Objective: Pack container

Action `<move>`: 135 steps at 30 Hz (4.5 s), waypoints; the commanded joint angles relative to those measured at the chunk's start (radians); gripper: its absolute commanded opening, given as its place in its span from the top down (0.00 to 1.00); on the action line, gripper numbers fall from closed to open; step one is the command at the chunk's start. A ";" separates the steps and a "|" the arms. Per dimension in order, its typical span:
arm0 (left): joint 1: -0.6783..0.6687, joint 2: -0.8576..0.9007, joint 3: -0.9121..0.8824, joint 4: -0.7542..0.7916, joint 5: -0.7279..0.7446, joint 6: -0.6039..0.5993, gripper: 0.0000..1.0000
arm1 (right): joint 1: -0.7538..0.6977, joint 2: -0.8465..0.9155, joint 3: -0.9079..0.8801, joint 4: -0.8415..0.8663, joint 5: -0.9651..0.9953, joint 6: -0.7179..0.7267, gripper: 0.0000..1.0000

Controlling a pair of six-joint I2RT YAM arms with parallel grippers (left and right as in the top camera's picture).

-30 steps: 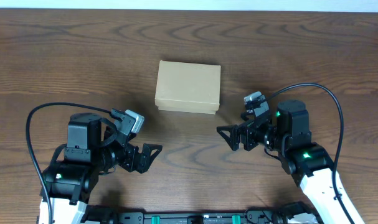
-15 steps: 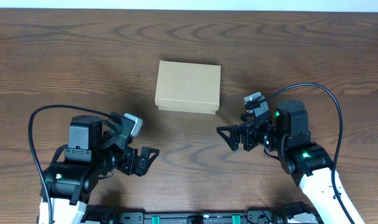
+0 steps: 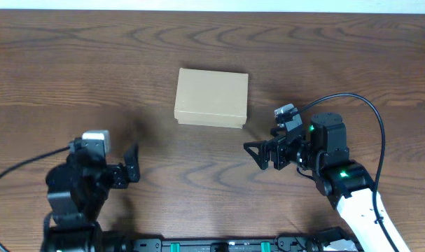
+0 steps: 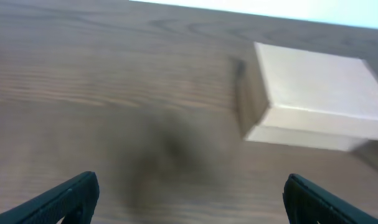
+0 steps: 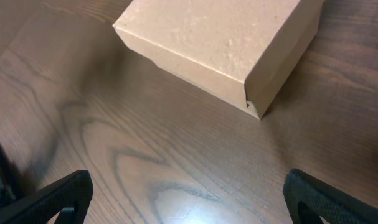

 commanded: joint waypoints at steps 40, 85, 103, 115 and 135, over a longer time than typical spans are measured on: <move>0.071 -0.415 -0.467 0.330 -0.175 -0.182 0.05 | -0.003 0.001 -0.006 0.000 -0.001 0.011 0.01; 0.071 -0.415 -0.467 0.330 -0.175 -0.182 0.05 | 0.246 -1.012 -0.499 -0.038 0.316 -0.220 0.01; 0.071 -0.415 -0.467 0.330 -0.175 -0.182 0.05 | 0.246 -1.011 -0.499 -0.038 0.313 -0.220 0.01; 0.071 -0.415 -0.467 0.330 -0.175 -0.182 0.05 | 0.246 -1.011 -0.499 -0.038 0.313 -0.220 0.01; 0.071 -0.415 -0.467 0.330 -0.175 -0.182 0.05 | 0.246 -1.011 -0.499 -0.038 0.313 -0.220 0.01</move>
